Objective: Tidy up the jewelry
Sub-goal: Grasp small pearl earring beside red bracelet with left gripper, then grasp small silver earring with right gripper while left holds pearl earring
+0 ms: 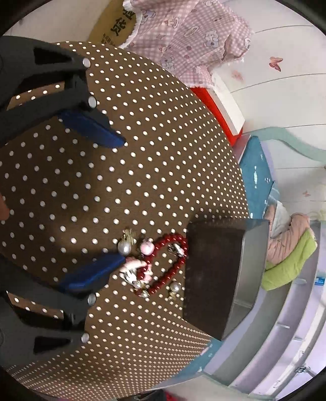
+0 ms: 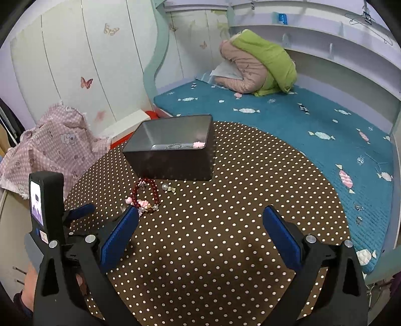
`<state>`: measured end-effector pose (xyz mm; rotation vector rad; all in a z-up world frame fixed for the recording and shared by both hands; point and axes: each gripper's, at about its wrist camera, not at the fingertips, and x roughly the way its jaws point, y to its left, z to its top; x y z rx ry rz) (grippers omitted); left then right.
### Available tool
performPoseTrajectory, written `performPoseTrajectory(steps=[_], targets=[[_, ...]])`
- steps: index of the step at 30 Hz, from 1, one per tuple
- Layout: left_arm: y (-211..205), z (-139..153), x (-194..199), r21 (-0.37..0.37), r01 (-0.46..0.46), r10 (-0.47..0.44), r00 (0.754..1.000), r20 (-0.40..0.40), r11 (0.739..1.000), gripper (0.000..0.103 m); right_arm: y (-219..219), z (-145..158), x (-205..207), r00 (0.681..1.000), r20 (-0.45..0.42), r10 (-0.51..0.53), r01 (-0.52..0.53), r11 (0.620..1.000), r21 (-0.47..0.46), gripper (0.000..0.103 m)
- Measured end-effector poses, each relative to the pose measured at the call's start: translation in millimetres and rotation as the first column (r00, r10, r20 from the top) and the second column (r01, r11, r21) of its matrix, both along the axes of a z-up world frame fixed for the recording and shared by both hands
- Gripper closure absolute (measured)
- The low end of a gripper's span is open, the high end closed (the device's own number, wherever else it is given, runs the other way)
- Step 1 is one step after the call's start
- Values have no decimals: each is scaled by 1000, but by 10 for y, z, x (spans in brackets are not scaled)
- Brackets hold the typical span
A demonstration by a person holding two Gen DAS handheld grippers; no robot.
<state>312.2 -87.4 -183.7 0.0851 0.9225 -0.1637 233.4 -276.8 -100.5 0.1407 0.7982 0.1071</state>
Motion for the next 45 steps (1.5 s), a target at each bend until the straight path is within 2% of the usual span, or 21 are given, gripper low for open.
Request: performPoseTrajectory(steps=[7,13,16,17,18,19,26,28,35,40,45], targets=[[-27,16,142,-1,18,-18,1000,4,1000,26,46,-35,49,1000,-15,14,-14,1000,-4,8],[-116,53,144,-10,67,-67,998,16,998,53,70,-57,58,1000,-23,14,-14,1000,-5,8],[-101,66,89,-38,83,-82,997,14,996,74,105,-86,75,999,-32,27,-27,1000,-4,8],[-102,65,63,-52,83,-83,997,9,995,86,123,-98,82,999,-36,32,-32,999,-4,8],[-52,73,67,-82,84,-85,996,-2,993,92,152,-110,99,998,-41,40,-40,999,-3,8],[-14,86,73,-102,83,-84,996,-6,991,92,191,-136,119,997,-47,53,-53,999,0,8],[229,226,-7,-110,65,-62,998,31,992,92,443,-321,268,987,-94,128,-129,992,-10,8],[270,256,-47,-110,62,-58,998,39,992,92,483,-356,331,984,-102,143,-145,989,-4,11],[437,334,-172,-121,34,-28,998,52,992,92,651,-393,587,969,-116,217,-218,976,4,51],[481,387,-240,-123,31,-23,998,62,992,92,533,-499,691,981,-130,147,-149,989,-5,60],[441,396,-236,-131,36,-28,998,61,991,92,525,-615,862,979,-137,153,-159,987,-33,71]])
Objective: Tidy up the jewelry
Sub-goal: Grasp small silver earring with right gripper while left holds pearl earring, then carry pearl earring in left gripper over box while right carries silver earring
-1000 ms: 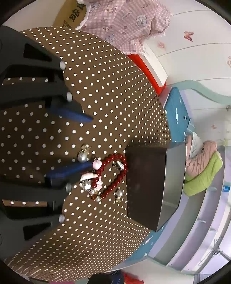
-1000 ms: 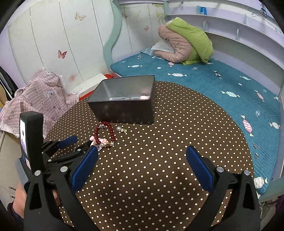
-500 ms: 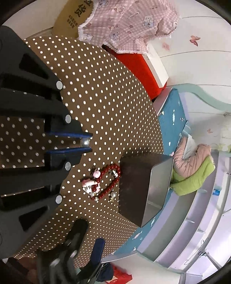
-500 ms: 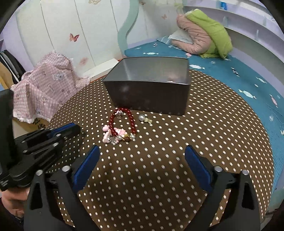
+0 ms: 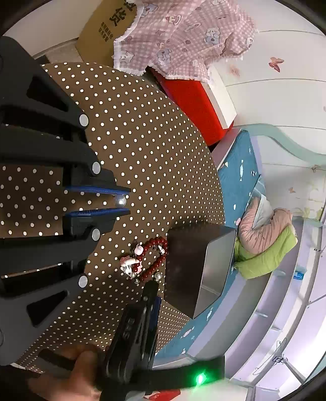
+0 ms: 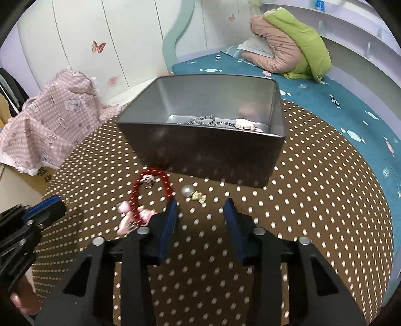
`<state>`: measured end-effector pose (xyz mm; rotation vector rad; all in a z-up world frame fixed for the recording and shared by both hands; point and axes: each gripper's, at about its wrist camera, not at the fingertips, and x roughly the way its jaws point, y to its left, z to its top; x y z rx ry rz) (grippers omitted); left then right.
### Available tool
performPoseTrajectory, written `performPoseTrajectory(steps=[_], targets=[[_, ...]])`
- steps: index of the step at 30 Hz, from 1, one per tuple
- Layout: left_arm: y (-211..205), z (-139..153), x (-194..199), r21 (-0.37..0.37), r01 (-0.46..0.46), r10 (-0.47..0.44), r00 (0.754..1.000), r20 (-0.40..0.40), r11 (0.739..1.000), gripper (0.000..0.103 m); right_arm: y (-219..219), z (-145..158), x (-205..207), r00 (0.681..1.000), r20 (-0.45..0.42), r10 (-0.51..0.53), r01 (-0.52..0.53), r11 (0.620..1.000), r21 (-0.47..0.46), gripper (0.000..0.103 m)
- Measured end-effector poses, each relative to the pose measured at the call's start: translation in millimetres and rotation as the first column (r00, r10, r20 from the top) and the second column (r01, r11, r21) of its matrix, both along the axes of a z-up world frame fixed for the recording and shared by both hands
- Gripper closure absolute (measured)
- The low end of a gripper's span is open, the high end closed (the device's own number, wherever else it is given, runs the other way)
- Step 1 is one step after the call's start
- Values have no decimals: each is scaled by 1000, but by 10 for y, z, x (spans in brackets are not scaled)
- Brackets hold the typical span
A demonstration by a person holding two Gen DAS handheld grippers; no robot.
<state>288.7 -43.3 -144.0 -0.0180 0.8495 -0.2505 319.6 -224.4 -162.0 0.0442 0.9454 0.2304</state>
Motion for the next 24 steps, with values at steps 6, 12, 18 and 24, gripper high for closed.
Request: performPoseTrajectory(steps=[6,12,18,24], targets=[[-12,2,12,-4,-1,1,1000,-1,1000,92,135,-8,47,997,18,76,-76,997,-35,88],[-8,6,55,-14,-8,8,1000,-7,1000,92,178,-29,6,993,52,104,-100,992,-81,94],[45,49,62,-19,-15,15,1000,0,1000,92,78,26,-117,993,67,93,-90,995,-44,94],[78,161,67,-29,-16,16,1000,20,999,92,-21,297,-295,990,103,92,-91,996,-11,94]])
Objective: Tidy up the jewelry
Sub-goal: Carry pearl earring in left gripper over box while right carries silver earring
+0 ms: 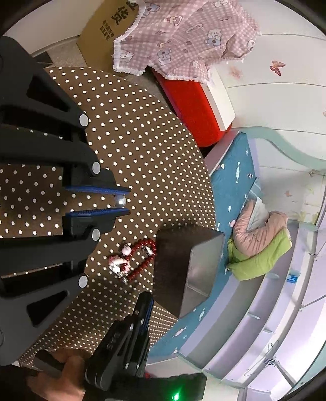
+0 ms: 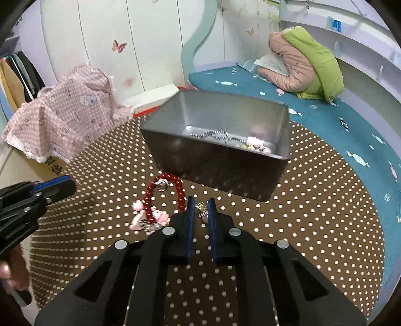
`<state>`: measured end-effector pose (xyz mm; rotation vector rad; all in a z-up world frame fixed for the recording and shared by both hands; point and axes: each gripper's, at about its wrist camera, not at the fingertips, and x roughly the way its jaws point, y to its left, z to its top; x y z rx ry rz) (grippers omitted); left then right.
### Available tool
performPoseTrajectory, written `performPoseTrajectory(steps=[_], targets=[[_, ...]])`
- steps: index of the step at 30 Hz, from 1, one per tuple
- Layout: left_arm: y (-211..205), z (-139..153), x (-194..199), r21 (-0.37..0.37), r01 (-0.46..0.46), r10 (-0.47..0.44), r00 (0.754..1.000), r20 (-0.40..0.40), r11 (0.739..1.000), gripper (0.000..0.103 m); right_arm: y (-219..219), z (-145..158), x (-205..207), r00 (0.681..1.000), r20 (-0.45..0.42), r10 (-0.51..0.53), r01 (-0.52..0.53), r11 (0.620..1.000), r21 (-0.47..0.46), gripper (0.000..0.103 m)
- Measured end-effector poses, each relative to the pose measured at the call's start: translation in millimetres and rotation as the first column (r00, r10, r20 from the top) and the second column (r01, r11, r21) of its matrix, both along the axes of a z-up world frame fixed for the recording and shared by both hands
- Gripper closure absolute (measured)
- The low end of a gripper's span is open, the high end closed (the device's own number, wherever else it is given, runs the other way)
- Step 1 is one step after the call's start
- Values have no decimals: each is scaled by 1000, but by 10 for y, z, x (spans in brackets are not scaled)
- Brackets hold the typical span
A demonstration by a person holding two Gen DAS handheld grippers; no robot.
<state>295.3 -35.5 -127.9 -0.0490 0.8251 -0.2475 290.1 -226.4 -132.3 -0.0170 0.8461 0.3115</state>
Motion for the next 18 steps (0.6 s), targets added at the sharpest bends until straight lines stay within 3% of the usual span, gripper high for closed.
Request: performPoseTrajectory(steps=[12,18], targets=[[-365,811,305,-10,70,-68,986,152,997,92,-77,1003,52,984,178,6,-5,1000,-10,94],[-678,1125,765,-27,131,-125,980,156,991,92,-177,1200,372,982,188,-7,10,1000,-16,94]])
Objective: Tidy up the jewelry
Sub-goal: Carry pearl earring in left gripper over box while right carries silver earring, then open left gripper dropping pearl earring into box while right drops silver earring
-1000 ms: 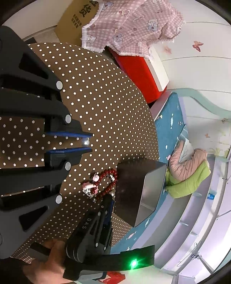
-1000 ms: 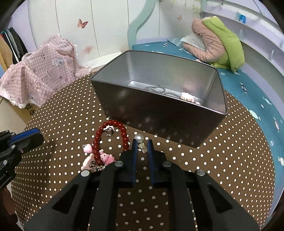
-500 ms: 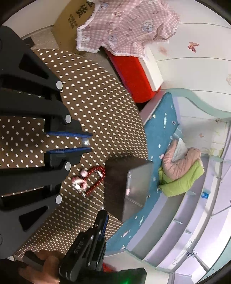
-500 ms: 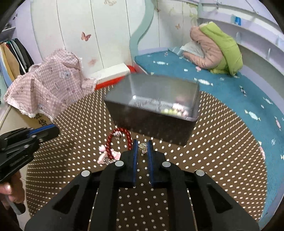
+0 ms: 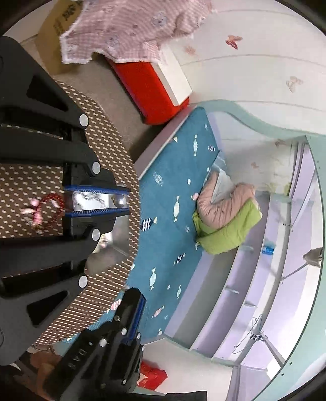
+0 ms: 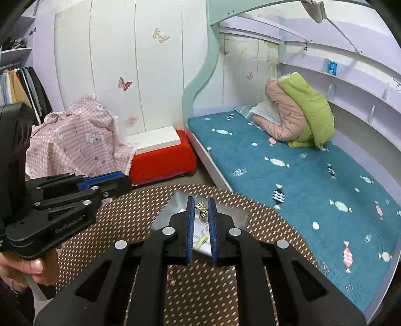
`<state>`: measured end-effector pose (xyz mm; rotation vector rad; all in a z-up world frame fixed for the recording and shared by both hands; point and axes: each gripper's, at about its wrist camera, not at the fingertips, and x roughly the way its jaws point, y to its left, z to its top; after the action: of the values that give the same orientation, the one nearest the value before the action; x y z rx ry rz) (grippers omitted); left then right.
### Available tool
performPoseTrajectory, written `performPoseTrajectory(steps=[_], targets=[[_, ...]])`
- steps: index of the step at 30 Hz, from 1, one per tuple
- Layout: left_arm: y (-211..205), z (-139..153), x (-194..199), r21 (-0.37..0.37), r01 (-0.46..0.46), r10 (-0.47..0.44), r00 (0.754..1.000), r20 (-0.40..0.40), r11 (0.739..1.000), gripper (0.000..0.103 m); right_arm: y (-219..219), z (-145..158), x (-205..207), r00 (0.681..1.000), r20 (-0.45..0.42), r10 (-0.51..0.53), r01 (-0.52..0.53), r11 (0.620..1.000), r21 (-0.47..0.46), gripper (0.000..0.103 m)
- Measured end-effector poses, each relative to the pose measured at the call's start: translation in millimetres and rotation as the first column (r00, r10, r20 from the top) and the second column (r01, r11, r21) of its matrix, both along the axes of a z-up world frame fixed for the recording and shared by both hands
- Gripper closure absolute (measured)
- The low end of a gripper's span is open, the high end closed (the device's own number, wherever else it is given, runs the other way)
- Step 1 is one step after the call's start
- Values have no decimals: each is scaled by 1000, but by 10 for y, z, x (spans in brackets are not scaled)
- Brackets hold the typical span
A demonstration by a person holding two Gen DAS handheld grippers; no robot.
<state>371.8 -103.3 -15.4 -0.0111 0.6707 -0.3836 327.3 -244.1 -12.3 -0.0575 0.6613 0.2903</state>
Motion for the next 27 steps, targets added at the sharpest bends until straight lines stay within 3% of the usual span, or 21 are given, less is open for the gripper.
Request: performPoseTrajectory(steps=[8,13,14,17,18,19,21,23,26,27], targets=[[-323,55,472,-3,46,-46,997,-62,999,92,-144,-159,404,996,-86,-17,19,1000,20,94],[-456,-125,653,13,62,-60,990,-129,998,91,-168,-367,549,987,-157,-23,29,999,37,93],[-461,-164,687,15,58,-55,989,-140,998,88,-173,-385,547,986,-164,-24,31,999,39,93],[-424,-241,731,23,21,-18,988,-151,999,56,-203,-417,556,984,-178,-32,45,997,67,89],[-390,-243,723,18,9,-6,989,-147,1000,43,-220,-420,561,983,-179,-37,51,996,72,85],[-363,-239,699,19,-3,5,990,-140,1000,39,-223,-423,560,983,-178,-46,60,996,71,79],[-283,-209,656,15,-32,34,993,-115,999,12,-249,-427,539,983,-173,-58,73,994,77,64],[-206,-170,596,15,-66,67,994,-85,998,9,-291,-408,489,986,-152,-74,89,992,93,34],[-128,-102,497,28,-92,94,994,-58,995,6,-334,-382,435,987,-128,-95,109,988,106,13],[-98,-68,443,38,-109,110,993,-41,993,6,-345,-372,405,987,-119,-106,119,987,106,10]])
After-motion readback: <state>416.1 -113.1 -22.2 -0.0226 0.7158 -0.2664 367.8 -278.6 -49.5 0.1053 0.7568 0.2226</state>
